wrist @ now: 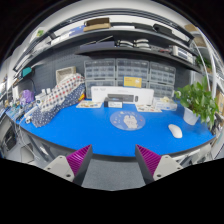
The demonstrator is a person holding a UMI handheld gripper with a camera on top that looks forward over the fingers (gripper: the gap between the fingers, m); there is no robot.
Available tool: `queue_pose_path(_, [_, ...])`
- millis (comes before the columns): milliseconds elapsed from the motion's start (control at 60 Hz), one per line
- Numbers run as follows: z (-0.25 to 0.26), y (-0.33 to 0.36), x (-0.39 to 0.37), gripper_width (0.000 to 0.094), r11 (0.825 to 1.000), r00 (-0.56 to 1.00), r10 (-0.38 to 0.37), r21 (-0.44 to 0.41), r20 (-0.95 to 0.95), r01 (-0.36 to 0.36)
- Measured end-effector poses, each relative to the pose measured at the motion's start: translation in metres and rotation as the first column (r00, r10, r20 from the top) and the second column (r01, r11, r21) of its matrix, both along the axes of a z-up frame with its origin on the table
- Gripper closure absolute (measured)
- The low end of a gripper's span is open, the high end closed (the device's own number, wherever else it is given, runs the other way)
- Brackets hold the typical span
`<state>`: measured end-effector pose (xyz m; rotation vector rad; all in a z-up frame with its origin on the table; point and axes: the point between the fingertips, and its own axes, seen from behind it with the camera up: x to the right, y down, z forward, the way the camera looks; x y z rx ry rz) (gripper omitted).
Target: Arrange mouse
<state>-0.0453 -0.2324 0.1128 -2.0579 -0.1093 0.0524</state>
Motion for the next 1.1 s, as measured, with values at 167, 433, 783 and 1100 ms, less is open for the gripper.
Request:
queue_pose_path(167, [-0.047, -0.011, 0.065, 0.0061, 0.995, 0.998, -0.065, -0.079, 0.012, 0.066])
queue_pose_path(433, [-0.080, 0.008, 0.217, 0.0067, 0.962, 0.970, -0.237, -0.126, 0.057, 0.243])
queue_pose_path(783, [-0.091, 0.112, 0.322, 0.0082, 0.962, 0.970, -0.234, -0.131, 0.068, 0.241])
queue_pose_path(1100, [-0.109, 0.198, 0.341, 0.0145, 0.973, 0.985, -0.170, -0.154, 0.030, 0.172])
